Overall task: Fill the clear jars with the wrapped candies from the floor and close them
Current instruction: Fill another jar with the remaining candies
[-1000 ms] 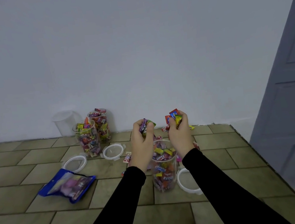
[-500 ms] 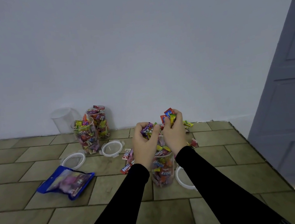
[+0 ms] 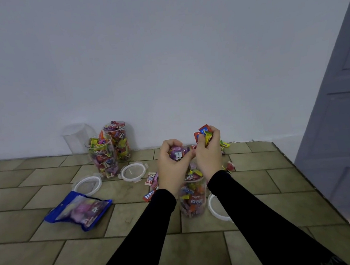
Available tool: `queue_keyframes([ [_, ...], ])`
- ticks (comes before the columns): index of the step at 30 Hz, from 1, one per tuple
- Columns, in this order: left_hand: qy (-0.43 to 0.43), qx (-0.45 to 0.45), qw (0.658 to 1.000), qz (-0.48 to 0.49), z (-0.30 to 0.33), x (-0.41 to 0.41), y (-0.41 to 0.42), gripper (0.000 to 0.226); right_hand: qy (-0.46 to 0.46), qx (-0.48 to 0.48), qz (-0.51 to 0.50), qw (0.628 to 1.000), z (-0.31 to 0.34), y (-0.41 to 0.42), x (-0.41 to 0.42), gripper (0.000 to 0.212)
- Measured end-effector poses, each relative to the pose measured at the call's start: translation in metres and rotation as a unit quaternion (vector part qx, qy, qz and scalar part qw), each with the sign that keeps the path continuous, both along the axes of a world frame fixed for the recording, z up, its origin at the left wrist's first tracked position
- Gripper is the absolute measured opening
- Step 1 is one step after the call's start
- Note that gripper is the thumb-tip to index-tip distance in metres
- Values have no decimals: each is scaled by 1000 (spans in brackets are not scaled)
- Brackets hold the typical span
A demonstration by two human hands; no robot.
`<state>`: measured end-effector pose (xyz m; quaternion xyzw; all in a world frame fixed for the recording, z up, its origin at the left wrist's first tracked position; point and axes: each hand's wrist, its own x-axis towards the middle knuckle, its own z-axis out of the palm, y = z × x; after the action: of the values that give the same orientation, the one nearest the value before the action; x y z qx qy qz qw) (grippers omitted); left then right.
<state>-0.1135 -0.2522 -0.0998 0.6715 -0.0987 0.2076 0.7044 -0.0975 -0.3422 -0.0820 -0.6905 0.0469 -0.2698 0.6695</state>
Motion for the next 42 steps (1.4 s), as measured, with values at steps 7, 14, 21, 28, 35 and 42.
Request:
queue_keyframes([
  [7,2,15,1000,11,-2,6,-2,11,-4,-2,9,1000,2,0,-2,26],
  [14,-9,-20,1000,-17,-9,5,0,26,-1,0,26,1000,2,0,-4,24],
  [21,114,-119,986,-20,-41,10,2,53,6,16,43,999,4,1,-6,23],
  [28,213,-155,959,-100,-49,11,-1,81,45,14,96,994,3,2,-7,14],
  [35,226,-182,952,-101,-51,14,0,75,33,-7,127,991,5,5,-15,8],
  [42,222,-191,950,-107,-53,16,4,75,40,9,119,992,2,9,-14,13],
])
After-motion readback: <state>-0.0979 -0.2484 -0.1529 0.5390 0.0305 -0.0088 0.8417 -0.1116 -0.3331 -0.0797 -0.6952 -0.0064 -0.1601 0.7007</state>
